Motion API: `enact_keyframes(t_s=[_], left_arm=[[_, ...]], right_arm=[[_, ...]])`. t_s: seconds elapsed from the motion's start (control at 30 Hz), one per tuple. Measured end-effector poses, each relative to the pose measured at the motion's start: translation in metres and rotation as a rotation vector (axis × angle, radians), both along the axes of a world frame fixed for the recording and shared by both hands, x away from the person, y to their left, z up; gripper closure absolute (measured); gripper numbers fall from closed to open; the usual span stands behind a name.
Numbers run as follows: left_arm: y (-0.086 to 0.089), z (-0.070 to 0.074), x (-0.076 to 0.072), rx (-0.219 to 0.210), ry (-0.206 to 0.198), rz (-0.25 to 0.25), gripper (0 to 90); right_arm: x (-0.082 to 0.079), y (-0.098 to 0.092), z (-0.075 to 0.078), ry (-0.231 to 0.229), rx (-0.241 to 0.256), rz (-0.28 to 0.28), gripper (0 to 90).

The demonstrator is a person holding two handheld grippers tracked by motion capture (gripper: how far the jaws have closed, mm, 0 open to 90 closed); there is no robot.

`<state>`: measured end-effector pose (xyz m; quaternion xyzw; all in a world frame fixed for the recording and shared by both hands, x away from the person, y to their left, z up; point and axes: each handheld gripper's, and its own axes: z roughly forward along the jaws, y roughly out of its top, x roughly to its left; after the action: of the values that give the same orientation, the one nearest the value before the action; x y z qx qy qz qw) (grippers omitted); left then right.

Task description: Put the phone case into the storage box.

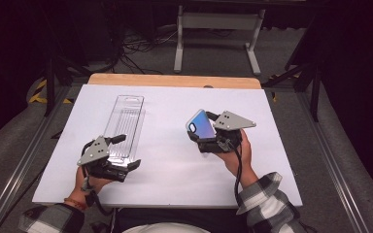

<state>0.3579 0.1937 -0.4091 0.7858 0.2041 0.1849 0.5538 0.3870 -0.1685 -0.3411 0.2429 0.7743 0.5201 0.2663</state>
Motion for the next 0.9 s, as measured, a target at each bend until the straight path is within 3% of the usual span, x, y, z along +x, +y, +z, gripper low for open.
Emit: enact_keyframes(t_s=[0.17,0.37,0.57,0.67,0.7,0.9], left_arm=[[-0.021,0.01,0.001,0.024,-0.044,-0.032,3.1],[-0.038,0.014,0.007,0.012,-0.055,-0.058,3.1],[-0.06,0.011,0.016,-0.048,0.004,-0.118,5.7],[-0.068,0.011,0.018,-0.048,0.013,-0.124,7.2],[-0.076,0.011,0.02,-0.073,0.027,-0.136,7.6],[-0.095,0.01,0.021,-0.107,0.051,-0.179,15.1]], right_arm=[[-0.002,0.001,0.0,-0.014,0.017,-0.014,17.7],[-0.004,0.002,0.0,-0.022,0.04,-0.024,17.7],[-0.007,0.008,-0.002,-0.034,0.065,-0.035,17.7],[-0.008,0.012,-0.004,-0.038,0.066,-0.038,17.7],[-0.009,0.013,-0.004,-0.037,0.068,-0.035,17.7],[-0.012,0.021,-0.009,-0.044,0.084,-0.033,17.7]])
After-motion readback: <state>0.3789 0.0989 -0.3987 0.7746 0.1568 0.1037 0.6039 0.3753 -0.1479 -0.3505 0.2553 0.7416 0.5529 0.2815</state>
